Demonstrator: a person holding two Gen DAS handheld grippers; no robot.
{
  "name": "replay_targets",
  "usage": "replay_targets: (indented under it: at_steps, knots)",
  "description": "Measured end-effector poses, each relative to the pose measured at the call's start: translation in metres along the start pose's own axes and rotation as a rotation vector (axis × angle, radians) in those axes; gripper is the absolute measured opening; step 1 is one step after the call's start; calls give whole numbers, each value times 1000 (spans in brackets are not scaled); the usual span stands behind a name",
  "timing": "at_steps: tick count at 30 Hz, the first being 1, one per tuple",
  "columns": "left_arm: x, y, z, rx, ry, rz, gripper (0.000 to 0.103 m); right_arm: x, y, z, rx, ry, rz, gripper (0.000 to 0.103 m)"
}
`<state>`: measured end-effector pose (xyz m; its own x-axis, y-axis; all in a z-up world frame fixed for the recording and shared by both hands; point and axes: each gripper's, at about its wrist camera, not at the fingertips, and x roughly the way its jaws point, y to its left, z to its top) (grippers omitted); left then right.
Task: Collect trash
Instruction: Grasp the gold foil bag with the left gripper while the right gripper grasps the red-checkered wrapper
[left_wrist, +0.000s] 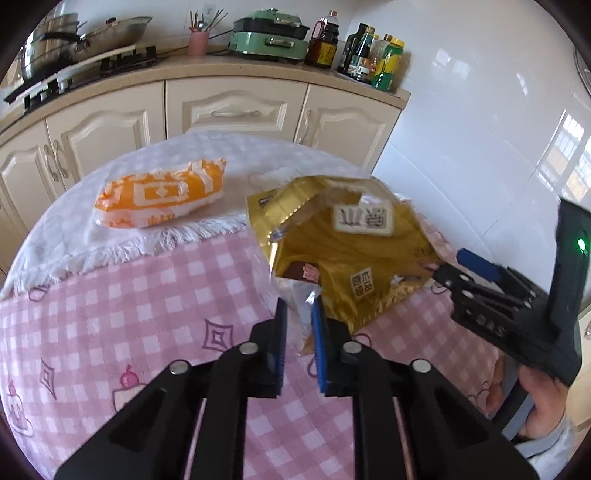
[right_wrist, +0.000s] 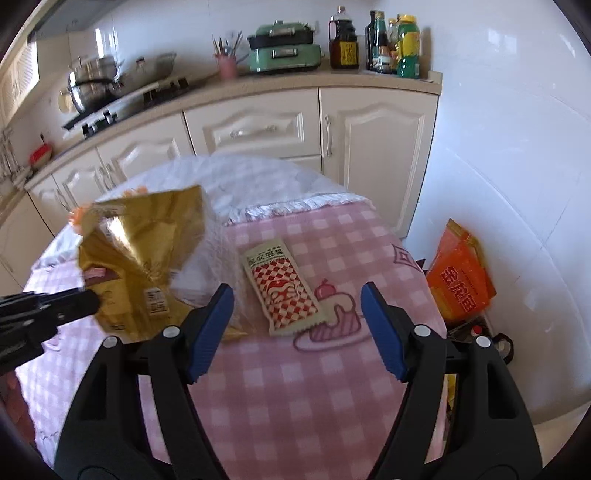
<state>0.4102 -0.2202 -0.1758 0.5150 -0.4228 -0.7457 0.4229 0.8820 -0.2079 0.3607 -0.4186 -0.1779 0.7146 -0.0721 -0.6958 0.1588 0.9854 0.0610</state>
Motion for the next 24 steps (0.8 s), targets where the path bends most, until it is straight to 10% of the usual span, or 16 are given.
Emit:
replay_targets:
  at_steps: [7, 10, 15, 24]
  knots:
    - [-15, 15, -1, -26, -40, 14, 4, 31, 7, 6, -62, 122, -18, 70]
    - [-28, 23, -6, -36, -58, 17, 4, 29, 12, 5, -83, 120, -12, 39]
    - [-53, 39, -16, -57, -90, 29, 3, 22, 23, 3, -78, 134, 36, 25]
    - [-122, 87, -46, -111, -161, 104, 3, -20, 111, -8, -148, 82, 177, 21]
